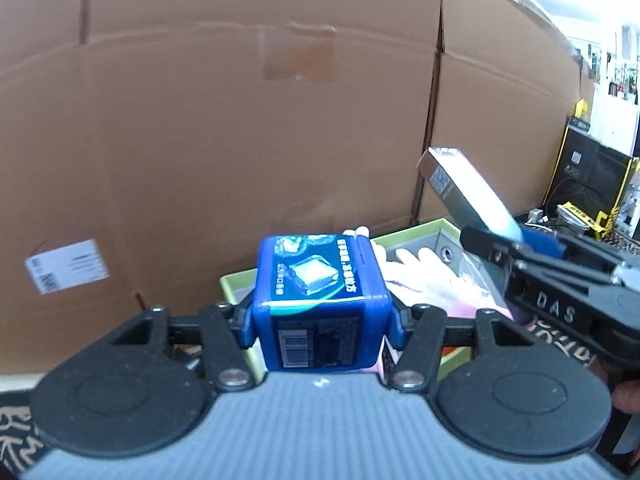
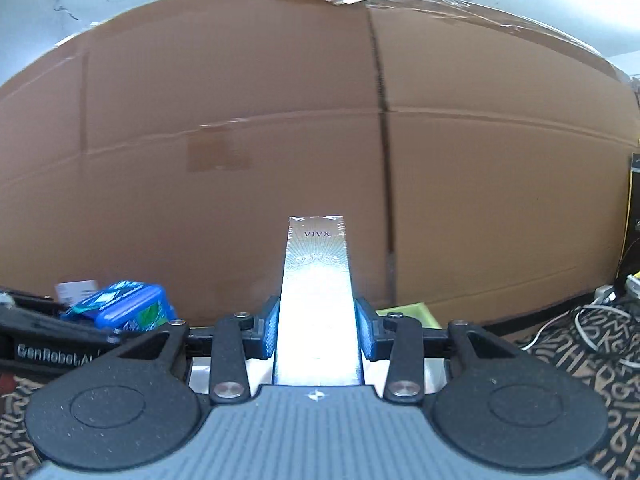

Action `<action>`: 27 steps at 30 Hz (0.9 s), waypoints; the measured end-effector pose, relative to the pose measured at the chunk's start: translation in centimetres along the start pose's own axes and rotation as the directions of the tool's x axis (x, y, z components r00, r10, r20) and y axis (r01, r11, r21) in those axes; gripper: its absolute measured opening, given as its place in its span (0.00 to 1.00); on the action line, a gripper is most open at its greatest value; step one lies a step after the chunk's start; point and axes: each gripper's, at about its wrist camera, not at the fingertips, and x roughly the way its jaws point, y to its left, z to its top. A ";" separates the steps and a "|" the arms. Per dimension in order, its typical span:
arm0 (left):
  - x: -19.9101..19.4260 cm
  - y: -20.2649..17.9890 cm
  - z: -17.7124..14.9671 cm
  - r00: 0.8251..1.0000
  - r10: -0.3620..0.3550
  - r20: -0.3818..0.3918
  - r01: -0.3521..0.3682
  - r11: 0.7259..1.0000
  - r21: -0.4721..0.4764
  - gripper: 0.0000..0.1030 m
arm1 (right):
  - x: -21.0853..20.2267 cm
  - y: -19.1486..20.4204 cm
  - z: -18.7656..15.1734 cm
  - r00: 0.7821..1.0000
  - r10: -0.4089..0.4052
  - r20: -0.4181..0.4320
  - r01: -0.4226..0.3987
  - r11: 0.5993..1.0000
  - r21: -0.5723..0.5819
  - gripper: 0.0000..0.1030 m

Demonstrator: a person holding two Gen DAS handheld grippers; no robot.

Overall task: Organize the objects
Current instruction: 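Carry the blue box and VIVX box over the shoebox and open both tools, then move both tools back toward the green-grey box and black tape roll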

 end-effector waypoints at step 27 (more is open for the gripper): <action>-1.8 1.0 -3.3 0.997 0.072 0.010 -0.071 0.996 -0.054 1.00 | -2.9 0.6 -2.7 1.000 -0.015 -0.009 0.015 1.000 -0.009 0.84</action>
